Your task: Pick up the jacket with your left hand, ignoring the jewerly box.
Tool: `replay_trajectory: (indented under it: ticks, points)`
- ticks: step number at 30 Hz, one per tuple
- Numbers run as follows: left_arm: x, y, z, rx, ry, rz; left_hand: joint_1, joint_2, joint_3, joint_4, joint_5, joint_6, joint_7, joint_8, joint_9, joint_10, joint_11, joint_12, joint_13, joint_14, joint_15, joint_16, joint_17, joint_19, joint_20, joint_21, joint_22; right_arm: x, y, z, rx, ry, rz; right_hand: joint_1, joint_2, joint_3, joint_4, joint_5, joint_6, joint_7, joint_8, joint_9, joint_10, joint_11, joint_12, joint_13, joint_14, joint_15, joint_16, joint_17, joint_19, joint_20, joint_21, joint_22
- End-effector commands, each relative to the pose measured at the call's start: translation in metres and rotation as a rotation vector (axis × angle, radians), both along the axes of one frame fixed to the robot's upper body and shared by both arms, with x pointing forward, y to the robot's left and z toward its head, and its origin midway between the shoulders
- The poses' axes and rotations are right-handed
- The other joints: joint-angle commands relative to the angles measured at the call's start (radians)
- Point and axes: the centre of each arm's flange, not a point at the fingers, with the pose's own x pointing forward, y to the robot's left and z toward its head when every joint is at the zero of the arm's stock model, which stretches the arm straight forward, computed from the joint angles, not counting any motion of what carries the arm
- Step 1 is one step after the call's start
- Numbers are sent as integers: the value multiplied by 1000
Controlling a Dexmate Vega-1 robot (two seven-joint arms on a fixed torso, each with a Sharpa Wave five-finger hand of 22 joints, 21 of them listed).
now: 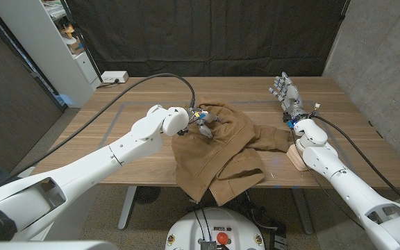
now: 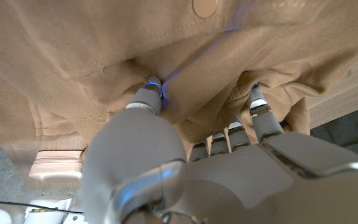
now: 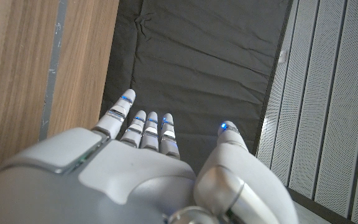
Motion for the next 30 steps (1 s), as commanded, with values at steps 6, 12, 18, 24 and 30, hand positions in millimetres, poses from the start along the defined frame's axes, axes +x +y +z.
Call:
replay_trajectory:
  ticks: [6,12,18,24,30]
  points:
    - [4,1,-2,-26,16,-5,79,28,18,-5,5,47,3,14,10,43,-16,21,22,77,-45,37,81,64,0,31,1,3,4,2,-5,4,3,2,7,0,-4,1,4,-2,5,5,4,-4,4,5,8,3,4,2,2,8,8,5]
    - [4,1,-3,-31,8,-3,135,40,19,-7,14,83,5,25,17,75,-20,42,42,109,-55,69,107,102,-1,51,0,4,5,1,-5,5,4,1,7,0,-4,1,5,-2,5,5,3,-3,4,5,8,3,4,2,2,8,8,5]
    - [5,1,-4,-47,6,-2,223,54,16,-10,22,142,-2,47,30,139,-48,83,76,177,-82,134,157,154,-21,87,1,5,4,0,-3,10,3,1,7,0,-5,1,4,-2,5,5,4,-3,4,5,8,3,4,2,2,8,8,5]
    - [7,0,-5,-52,9,-2,303,65,13,-11,28,204,-1,74,46,194,-63,121,110,249,-102,204,219,197,-58,128,5,6,3,-1,0,12,3,1,7,-1,-5,1,3,-2,5,5,4,-4,4,5,8,3,4,2,1,8,8,5]
    - [8,-2,-5,-63,8,-3,363,73,19,-13,37,261,5,102,60,240,-73,153,137,285,-127,237,261,209,-78,159,10,7,1,-2,4,13,3,1,7,-1,-5,1,3,-2,4,5,4,-4,4,5,8,5,4,2,1,7,8,5]
